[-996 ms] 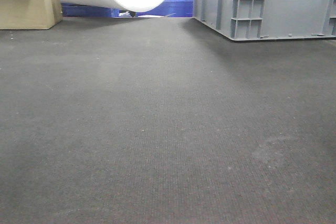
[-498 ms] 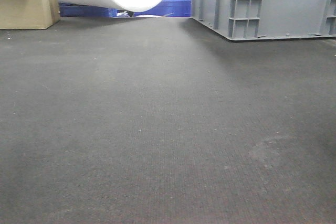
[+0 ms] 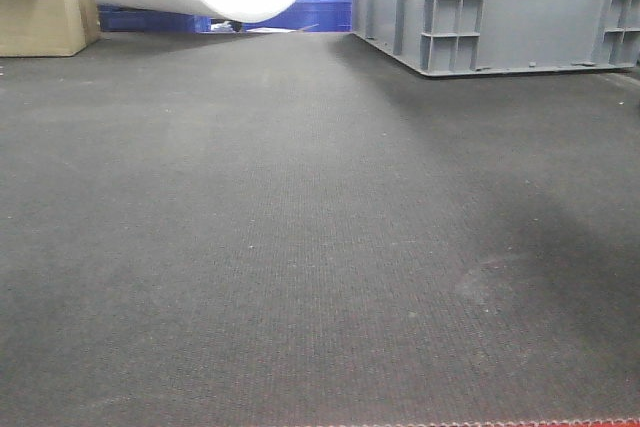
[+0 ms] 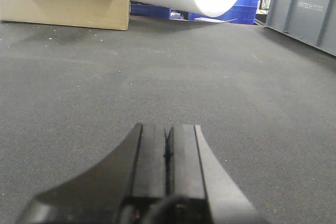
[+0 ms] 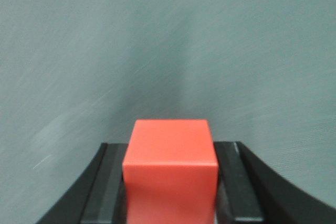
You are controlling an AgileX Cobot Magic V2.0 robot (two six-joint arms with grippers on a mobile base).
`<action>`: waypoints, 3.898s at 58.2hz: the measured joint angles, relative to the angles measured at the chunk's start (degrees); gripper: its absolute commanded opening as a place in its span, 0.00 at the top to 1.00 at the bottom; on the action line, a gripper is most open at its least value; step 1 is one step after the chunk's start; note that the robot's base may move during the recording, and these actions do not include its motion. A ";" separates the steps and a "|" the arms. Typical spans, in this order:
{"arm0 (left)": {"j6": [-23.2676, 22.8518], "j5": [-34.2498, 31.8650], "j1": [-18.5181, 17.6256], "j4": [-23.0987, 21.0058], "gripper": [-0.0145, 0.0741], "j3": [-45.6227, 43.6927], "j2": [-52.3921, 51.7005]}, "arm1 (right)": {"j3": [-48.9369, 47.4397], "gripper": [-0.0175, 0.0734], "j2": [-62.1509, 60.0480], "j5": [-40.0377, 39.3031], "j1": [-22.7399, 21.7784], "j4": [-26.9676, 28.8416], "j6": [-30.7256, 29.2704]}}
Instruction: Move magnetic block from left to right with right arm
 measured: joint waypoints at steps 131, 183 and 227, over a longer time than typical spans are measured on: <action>0.00 0.00 0.00 0.00 0.98 0.00 0.00 | -43.67 0.13 47.84 22.15 26.86 0.00 34.58; 0.00 0.00 0.00 0.00 0.98 0.00 0.00 | -24.26 0.38 22.83 14.87 15.37 3.65 10.85; 0.00 0.00 0.00 0.00 0.98 0.00 0.00 | 12.21 0.75 -17.10 -11.41 -12.88 7.58 -5.42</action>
